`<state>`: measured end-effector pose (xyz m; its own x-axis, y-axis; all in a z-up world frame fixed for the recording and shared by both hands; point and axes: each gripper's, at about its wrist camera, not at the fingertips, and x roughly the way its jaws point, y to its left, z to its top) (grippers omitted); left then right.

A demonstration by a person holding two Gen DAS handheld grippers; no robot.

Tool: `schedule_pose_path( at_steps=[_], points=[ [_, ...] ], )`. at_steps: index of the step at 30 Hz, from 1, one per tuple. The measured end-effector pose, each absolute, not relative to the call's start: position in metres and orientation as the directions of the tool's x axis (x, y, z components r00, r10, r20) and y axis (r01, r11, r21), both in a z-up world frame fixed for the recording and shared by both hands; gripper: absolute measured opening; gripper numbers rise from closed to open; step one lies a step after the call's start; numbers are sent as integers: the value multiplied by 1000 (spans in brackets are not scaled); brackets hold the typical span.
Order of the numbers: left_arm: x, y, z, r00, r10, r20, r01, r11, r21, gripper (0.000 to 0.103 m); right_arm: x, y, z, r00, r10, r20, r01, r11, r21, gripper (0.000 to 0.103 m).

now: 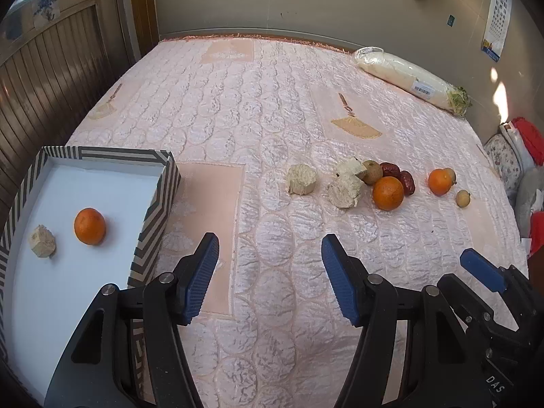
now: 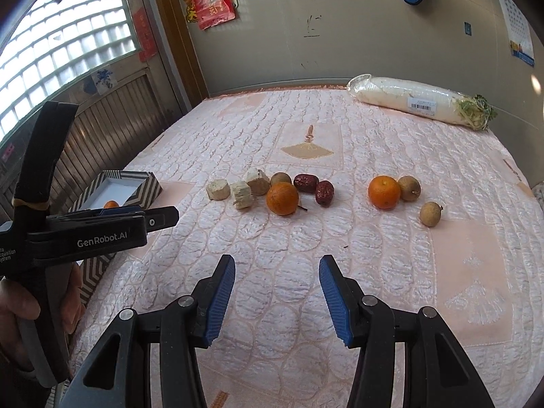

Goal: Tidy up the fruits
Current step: 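Move both open tools back toward the remaining fruits on the bed, then grasp the round beige bun with the left tool while the right tool grasps the stemmed orange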

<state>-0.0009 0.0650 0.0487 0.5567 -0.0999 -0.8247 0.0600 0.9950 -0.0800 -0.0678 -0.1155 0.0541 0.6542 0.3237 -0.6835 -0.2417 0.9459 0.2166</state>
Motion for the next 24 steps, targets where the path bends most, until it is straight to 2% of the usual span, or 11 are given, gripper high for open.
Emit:
schedule_pose_path(
  at_steps=[7,16,24],
  points=[
    [6,60,49,558,-84,-826,56,996,-63,63,-62,-113,54,653,319,-687,-244,947,208,50],
    [32,54,41,576,-1,-818,73,996,49,63,-58,-115,51,650,321,-689,-242,947,213,50],
    [59,51,24,512,-16,-859,63,998,19,63,-52,-118,48,642,332,-692,-244,943,225,50]
  ],
)
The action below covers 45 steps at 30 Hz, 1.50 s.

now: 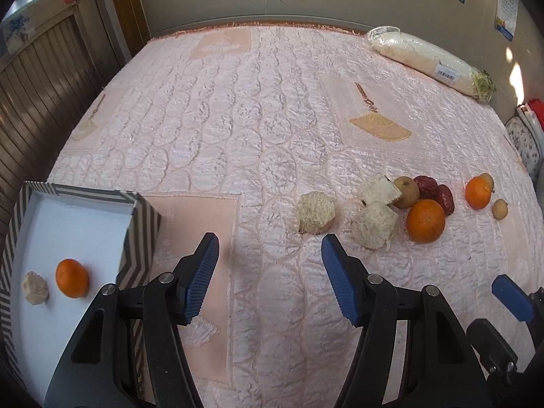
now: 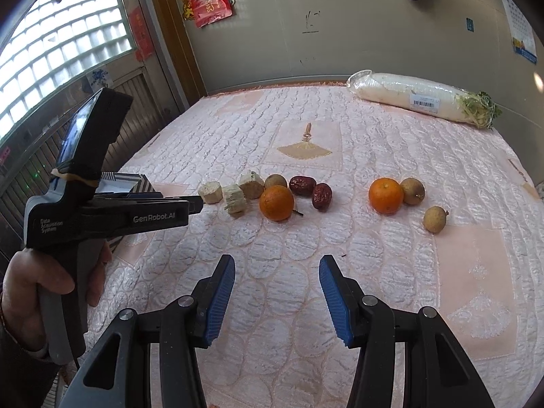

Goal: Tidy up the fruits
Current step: 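Grasp the round beige bun with the left tool while the right tool grasps the stemmed orange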

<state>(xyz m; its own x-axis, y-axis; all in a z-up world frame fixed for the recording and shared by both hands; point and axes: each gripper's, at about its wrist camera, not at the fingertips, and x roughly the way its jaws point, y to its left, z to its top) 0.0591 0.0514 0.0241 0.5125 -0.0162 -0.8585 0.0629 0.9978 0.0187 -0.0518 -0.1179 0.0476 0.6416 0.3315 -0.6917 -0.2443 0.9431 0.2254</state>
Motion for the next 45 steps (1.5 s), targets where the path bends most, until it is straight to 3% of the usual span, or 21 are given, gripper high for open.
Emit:
schedule_pose_path(
  at_steps=[21,23,25,27,43,45],
  points=[
    [90,39,25,493,-71,-867,39,997,-59,63,-43,-116,42,627,341,-700,-250,940,234,50],
    [90,42,23,485,-92,-869,33,996,-88,58,-43,-115,42,628,344,-698,-254,938,234,50],
    [89,43,24,483,-129,-866,46,991,-122,38,-42,-115,42,630,345,-695,-257,938,232,50],
    [87,40,26,483,-142,-864,58,990,-130,26,-41,-114,43,637,348,-688,-261,937,233,50],
    [63,55,43,501,-147,-853,36,988,-150,26,5,-92,40,625,333,-706,-316,935,162,49],
    [56,54,45,505,-151,-850,44,988,-149,26,11,-90,39,623,322,-713,-306,939,157,40]
  ],
)
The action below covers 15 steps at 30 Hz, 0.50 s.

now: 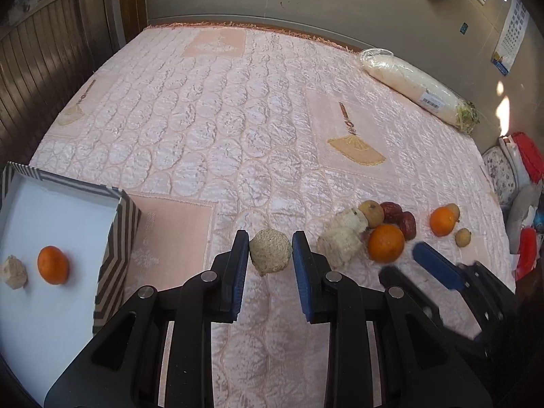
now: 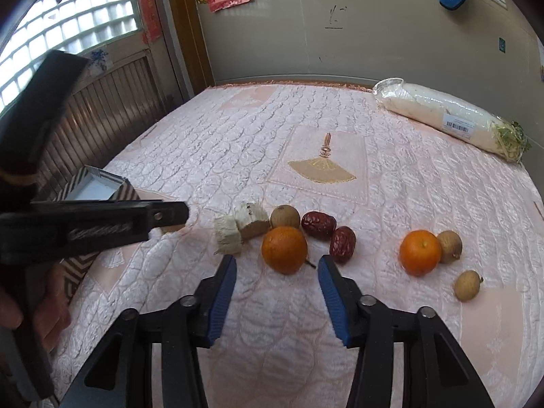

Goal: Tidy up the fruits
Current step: 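Grasp the round beige bun with the left tool while the right tool grasps the stemmed orange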

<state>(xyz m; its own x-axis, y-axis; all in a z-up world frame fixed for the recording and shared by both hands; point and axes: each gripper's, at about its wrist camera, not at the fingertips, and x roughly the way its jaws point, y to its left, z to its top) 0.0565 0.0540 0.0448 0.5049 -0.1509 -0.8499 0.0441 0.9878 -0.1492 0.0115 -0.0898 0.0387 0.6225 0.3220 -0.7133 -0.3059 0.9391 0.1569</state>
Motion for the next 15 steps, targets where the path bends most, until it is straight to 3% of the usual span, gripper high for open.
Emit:
schedule_pose_path(
  at_steps=[7,15],
  points=[
    [41,53,50,529,-136,-838,54,990,-127,26,28,-87,26,598,320,-735,-284,942,179,29],
    [23,53,53,553,-119,-825,59,993,-104,26,14,-96,31,628,317,-711,-255,947,197,28]
  ],
)
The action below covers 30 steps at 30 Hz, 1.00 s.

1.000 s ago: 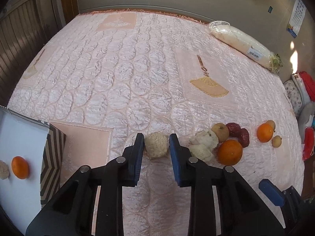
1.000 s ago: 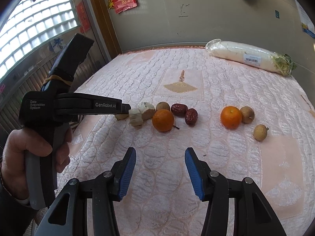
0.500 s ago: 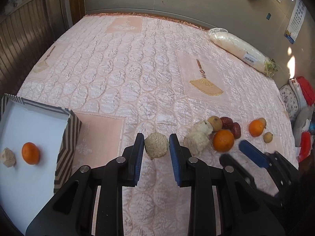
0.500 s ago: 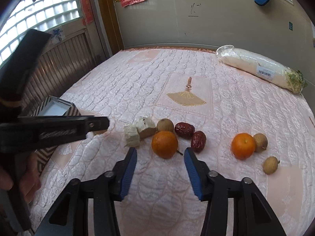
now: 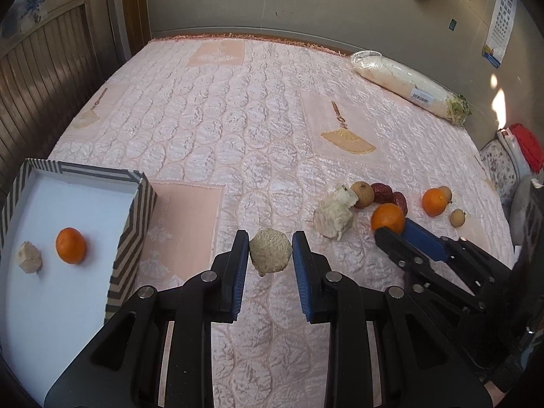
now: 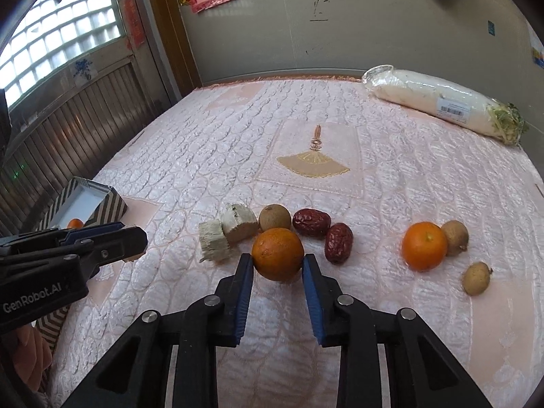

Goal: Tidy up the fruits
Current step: 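Grasp the round beige bun with the left tool while the right tool grasps the stemmed orange, then carry the bun with the left tool while the right tool carries the orange over the tray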

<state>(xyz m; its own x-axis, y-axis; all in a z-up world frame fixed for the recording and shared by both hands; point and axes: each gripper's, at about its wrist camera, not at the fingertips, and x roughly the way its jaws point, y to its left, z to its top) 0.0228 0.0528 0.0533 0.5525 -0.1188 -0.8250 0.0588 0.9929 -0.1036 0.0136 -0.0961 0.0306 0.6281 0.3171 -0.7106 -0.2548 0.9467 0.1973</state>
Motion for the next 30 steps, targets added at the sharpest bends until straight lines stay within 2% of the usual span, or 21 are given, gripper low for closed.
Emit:
schedule_pose_path(
  at_steps=[11,30],
  points=[
    [-21,58,61,615,-82,-785,62,997,-56,26,-43,-107,56,691,310,-653,-228,951,210,29],
    [-71,137,73,697,75,-713,-77,997,29,26,-81,-21,82,660,411,-629,-402,900,167,29]
  ],
)
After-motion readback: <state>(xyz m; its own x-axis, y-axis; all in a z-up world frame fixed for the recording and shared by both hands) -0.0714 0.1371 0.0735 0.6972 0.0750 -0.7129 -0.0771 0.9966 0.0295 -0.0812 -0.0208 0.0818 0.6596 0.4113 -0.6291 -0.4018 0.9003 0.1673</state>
